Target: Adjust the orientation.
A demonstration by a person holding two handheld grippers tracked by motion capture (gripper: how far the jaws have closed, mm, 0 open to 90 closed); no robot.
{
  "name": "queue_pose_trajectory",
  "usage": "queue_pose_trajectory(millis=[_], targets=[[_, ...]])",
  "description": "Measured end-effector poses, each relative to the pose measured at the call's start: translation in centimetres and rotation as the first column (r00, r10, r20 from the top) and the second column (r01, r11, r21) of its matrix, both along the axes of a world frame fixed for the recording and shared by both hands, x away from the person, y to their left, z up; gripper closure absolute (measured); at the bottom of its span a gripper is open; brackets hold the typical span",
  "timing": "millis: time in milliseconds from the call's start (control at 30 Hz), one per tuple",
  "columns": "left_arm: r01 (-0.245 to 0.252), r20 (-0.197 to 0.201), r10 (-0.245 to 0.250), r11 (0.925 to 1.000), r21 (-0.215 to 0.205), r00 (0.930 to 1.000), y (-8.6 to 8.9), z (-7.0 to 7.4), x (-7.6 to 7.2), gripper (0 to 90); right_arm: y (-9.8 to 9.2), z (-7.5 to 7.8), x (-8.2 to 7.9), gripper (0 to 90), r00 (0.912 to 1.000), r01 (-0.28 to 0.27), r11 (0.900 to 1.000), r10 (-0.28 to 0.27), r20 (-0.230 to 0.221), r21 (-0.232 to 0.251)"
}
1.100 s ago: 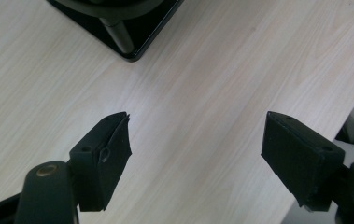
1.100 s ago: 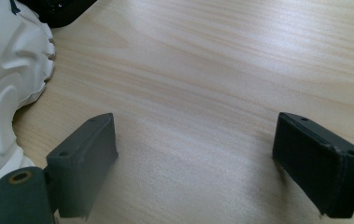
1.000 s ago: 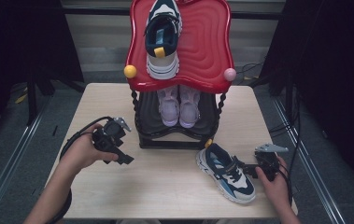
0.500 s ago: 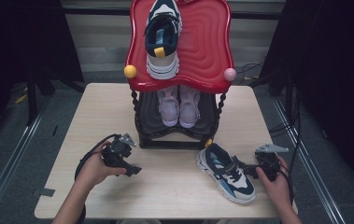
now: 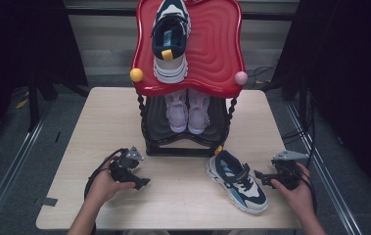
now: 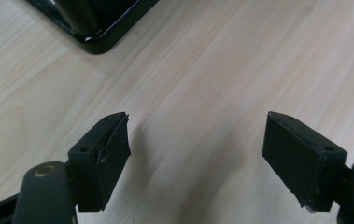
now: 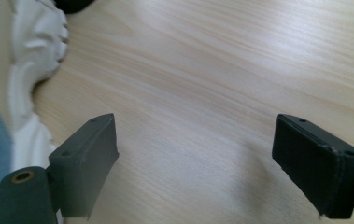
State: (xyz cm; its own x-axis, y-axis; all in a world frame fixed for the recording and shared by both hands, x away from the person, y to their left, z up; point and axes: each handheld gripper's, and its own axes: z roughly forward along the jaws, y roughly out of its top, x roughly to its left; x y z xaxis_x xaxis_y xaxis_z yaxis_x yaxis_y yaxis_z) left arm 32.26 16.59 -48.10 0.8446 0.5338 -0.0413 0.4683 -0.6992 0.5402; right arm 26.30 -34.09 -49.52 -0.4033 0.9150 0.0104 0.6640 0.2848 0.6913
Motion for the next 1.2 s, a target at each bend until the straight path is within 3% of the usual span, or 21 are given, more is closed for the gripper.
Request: queue_pose_trajectory(millis=[233, 367, 567, 767, 1000, 1200], targets=[[-0.028, 0.060, 0.029, 0.9992, -0.030, 0.9978, 0.7, -0.7, 0.1, 21.6, 0.0, 1.3, -0.3, 14.3, 0.9988, -0.039, 0.999, 0.040, -0.027, 0.015], [-0.044, 0.065, 0.046, 0.9983, -0.038, 0.9968, 1.0, -1.2, 0.1, 21.1, 0.0, 2.3, -0.6, 14.3, 0.9967, -0.063, 0.998, 0.064, -0.050, 0.023], [-0.068, 0.073, 0.074, 0.9941, -0.085, 0.9946, 1.2, -1.7, -0.1, 17.1, 0.1, 3.5, -1.5, 14.8, 0.9933, -0.102, 0.994, 0.104, -0.048, 0.048], [-0.071, 0.089, 0.081, 0.9911, -0.113, 0.9927, 1.4, -2.0, -0.3, 15.3, 0.9, 4.3, -2.5, 16.4, 0.9853, -0.159, 0.983, 0.164, -0.049, 0.091], [-0.081, 0.105, 0.094, 0.9894, -0.121, 0.9900, 1.5, -2.1, -0.6, 14.8, 1.7, 4.4, -3.1, 16.9, 0.9783, -0.189, 0.974, 0.198, -0.062, 0.123], [-0.084, 0.101, 0.098, 0.9874, -0.135, 0.9901, 1.5, -2.2, -0.7, 13.6, 2.9, 4.1, -3.6, 18.5, 0.9626, -0.248, 0.964, 0.257, -0.086, 0.100]])
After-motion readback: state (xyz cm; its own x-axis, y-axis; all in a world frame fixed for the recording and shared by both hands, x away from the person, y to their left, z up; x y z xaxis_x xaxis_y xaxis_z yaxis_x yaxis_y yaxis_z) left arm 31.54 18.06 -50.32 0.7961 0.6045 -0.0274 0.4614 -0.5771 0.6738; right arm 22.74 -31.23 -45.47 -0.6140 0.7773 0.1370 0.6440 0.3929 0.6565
